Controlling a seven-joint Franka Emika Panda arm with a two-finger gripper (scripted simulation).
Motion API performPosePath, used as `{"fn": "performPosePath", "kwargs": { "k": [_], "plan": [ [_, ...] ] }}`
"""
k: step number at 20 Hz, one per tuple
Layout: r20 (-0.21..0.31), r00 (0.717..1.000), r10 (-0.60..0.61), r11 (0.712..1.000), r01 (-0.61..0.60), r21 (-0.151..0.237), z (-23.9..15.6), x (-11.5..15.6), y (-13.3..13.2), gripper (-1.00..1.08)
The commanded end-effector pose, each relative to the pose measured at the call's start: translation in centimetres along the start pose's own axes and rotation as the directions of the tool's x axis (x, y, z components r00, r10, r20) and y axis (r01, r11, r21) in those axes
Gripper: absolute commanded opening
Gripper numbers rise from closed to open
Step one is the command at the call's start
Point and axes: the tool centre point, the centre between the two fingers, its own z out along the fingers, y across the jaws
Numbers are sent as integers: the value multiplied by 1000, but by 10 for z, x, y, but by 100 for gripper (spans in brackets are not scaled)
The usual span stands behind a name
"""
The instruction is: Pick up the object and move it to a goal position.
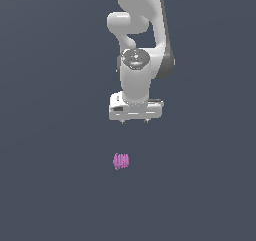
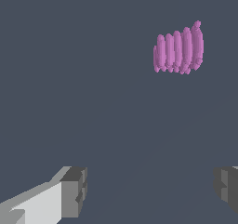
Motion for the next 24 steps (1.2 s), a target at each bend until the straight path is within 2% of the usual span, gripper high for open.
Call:
{"fn": "performPosePath", "kwargs": {
  "k": [1,15,24],
  "plan": [
    [0,1000,0,1000,0,0,0,0,0,100],
    [-20,999,-39,999,39,-19,-9,5,1,100],
    [-21,999,36,999,-36,-15,-6,12,5,100]
  ]
}}
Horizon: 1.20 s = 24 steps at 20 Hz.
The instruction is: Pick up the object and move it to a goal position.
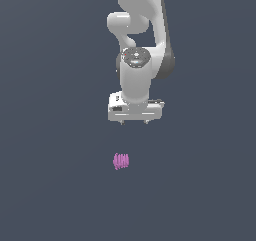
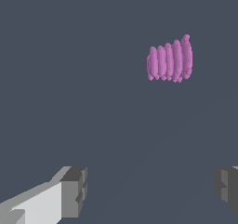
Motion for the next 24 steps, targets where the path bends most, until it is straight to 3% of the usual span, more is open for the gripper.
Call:
{"fn": "performPosePath", "kwargs": {
  "k": [1,7,12,18,24],
  "plan": [
    [1,999,34,999,-34,1,1,3,2,100],
    [2,988,153,988,-153,4,6,14,7,100],
    [5,958,288,958,-288,6,12,25,14,100],
    [7,891,454,891,-454,6,20,40,22,100],
    [8,797,604,797,-604,4,28,55,30,100]
  ]
}}
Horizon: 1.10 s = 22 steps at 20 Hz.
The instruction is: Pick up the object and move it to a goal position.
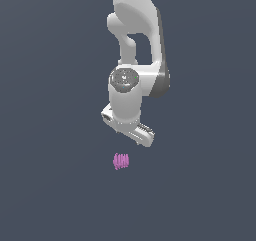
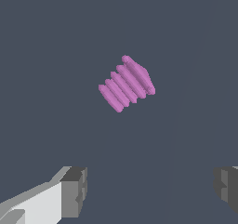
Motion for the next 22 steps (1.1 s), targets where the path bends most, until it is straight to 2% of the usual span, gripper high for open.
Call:
{"fn": "performPosePath", "kwargs": {
  "k": [1,6,11,16,22],
  "plan": [
    [0,997,75,997,-75,0,3,7,-1,100],
    [-2,976,219,976,-219,-1,10,20,-2,100],
    [-6,935,356,935,-356,-2,18,32,-3,100],
    [-10,875,484,875,-484,-2,25,44,-4,100],
    [-17,784,621,784,-621,0,33,57,-6,100]
  ]
}}
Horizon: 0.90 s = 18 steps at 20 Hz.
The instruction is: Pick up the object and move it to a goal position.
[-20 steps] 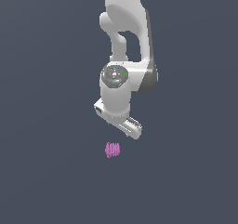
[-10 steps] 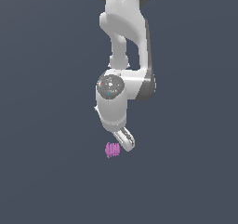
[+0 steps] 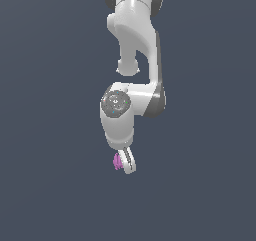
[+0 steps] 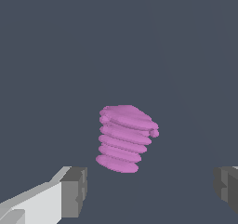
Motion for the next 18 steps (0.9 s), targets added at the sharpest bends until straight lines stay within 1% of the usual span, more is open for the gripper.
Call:
{"fn": "performPosePath", "kwargs": {
  "k": [1,9,13,18],
  "plan": [
    [-3,998,66,998,-66,0,3,4,-4,100],
    [-10,978,208,978,-208,2,11,11,-11,100],
    [-12,969,245,969,-245,3,13,12,-13,100],
    [-13,965,262,965,-262,3,14,13,-14,100]
  ]
}}
